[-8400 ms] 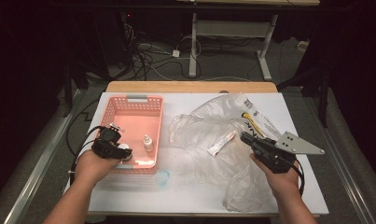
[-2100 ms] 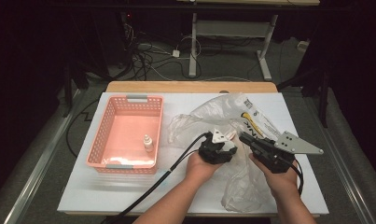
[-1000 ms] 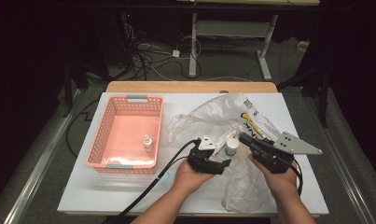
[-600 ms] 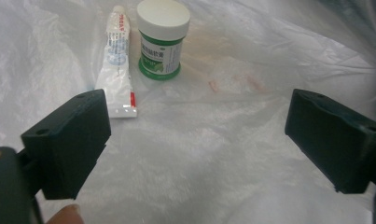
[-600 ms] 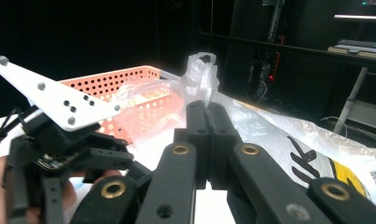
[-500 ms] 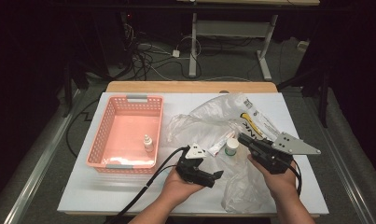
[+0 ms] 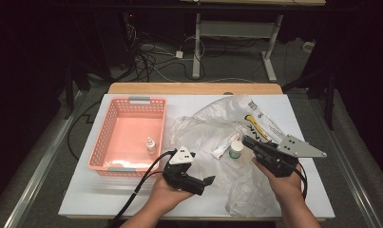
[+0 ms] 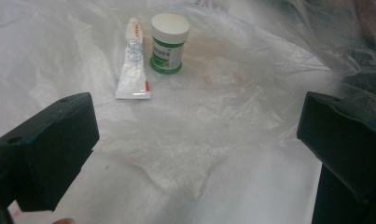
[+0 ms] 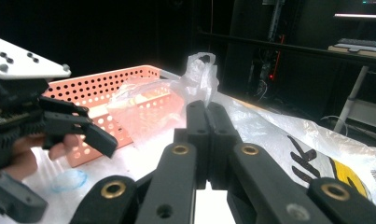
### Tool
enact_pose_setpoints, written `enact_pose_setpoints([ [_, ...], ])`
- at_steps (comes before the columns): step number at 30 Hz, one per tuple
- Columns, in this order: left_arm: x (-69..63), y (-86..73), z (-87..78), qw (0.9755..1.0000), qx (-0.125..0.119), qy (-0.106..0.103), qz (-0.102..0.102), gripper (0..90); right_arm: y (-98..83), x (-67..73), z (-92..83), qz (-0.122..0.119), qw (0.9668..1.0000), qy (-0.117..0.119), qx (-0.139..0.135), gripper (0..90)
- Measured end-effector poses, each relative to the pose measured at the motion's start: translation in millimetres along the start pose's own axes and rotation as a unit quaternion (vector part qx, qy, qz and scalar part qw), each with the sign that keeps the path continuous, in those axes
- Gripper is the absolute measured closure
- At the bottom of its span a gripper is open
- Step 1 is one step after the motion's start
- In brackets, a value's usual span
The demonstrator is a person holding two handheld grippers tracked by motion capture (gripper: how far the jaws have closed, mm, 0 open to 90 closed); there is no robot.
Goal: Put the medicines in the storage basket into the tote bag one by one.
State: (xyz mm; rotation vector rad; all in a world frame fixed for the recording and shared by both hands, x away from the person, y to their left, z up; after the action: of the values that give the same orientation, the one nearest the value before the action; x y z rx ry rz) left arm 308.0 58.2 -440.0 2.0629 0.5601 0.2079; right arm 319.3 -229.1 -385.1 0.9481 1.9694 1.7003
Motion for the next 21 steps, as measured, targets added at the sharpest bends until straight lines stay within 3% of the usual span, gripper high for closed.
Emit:
enact_pose_setpoints([
  [8,8.8,-8.9,-28.8,0.9997,0.009,0.02,0.004,0.0,-0.1,0.6,0.3,0.0,1.0,0.0,0.001,90.0],
  [21,24.9,-23.6,-55.5,0.9984,-0.001,0.053,-0.019,0.0,0.7,0.3,-0.6,-0.001,1.0,0.0,-0.001,90.0],
])
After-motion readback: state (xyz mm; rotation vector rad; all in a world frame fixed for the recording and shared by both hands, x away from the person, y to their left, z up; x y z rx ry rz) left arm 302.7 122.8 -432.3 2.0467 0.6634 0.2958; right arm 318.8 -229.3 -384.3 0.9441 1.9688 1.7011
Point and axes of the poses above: each handheld gripper's, and its own axes: z roughly forward along the jaws, y roughly out of its top, x roughly to its left, the point moved 1 cm from there along z, roughly forward along the jaws, and after that the axes turned 10 degrees about z, right-handed, at the moved point
